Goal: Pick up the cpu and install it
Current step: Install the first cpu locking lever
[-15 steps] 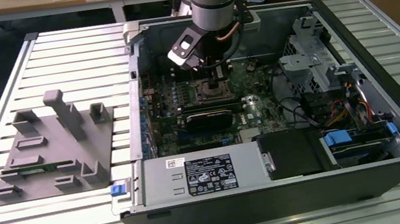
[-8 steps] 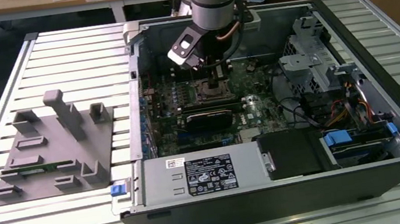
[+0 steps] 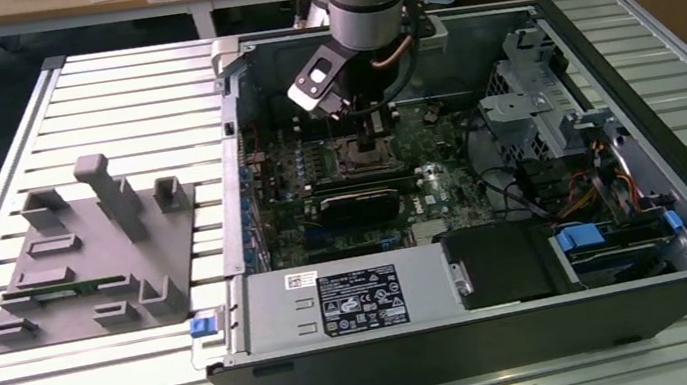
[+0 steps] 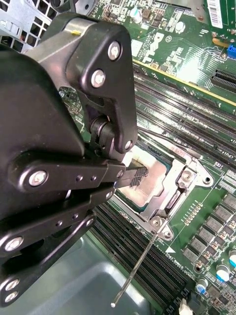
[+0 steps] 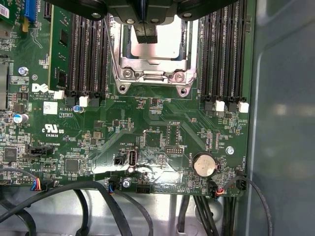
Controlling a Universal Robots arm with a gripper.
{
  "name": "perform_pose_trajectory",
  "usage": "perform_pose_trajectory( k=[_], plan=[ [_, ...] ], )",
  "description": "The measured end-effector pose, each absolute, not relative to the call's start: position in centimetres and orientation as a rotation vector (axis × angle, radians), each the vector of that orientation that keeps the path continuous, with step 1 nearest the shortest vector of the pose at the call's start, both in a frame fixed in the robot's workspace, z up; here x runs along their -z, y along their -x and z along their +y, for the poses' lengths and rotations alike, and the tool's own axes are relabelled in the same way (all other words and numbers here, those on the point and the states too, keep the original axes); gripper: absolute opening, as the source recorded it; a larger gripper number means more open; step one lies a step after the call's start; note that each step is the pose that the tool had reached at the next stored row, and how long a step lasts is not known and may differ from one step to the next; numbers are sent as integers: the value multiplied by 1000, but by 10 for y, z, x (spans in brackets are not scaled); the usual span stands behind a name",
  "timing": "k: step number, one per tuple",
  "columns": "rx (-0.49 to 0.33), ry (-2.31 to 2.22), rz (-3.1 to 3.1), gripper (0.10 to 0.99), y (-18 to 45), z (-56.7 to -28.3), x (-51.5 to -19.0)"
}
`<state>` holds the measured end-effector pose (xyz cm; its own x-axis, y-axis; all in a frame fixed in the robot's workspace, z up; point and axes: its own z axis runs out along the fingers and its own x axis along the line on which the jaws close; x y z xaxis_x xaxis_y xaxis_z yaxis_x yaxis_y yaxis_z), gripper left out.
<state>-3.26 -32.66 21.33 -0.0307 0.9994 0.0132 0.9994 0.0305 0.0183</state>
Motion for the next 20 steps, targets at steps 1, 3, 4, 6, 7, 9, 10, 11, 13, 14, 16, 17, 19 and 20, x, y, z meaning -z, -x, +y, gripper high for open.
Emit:
perform_pose_trajectory(
  k=[1, 3, 4, 6, 7, 9, 10, 11, 13, 14, 16, 17, 19, 20],
  plan=[
    [-35, -2185, 2253, 106, 33, -327, -214],
    [-35, -2185, 2253, 106, 33, -327, -214],
    [-35, -2185, 2253, 106, 33, -327, -216],
    [-35, -2185, 2253, 106, 33, -327, -218],
    [-35, -2185, 2253, 106, 33, -327, -218],
    [-35, -2185, 2253, 106, 33, -327, -218],
    [-35, -2185, 2253, 106, 33, -327, -218],
    [-35, -2185, 2253, 106, 33, -327, -219],
    [-35, -2185, 2253, 106, 33, -327, -219],
    [-36, -2185, 2253, 106, 33, -327, -219],
    [-36, -2185, 2253, 106, 33, -327, -220],
    [-36, -2185, 2253, 106, 33, -327, -220],
    [-36, -2185, 2253, 106, 33, -327, -220],
    [-36, -2185, 2253, 106, 33, -327, -220]
  ],
)
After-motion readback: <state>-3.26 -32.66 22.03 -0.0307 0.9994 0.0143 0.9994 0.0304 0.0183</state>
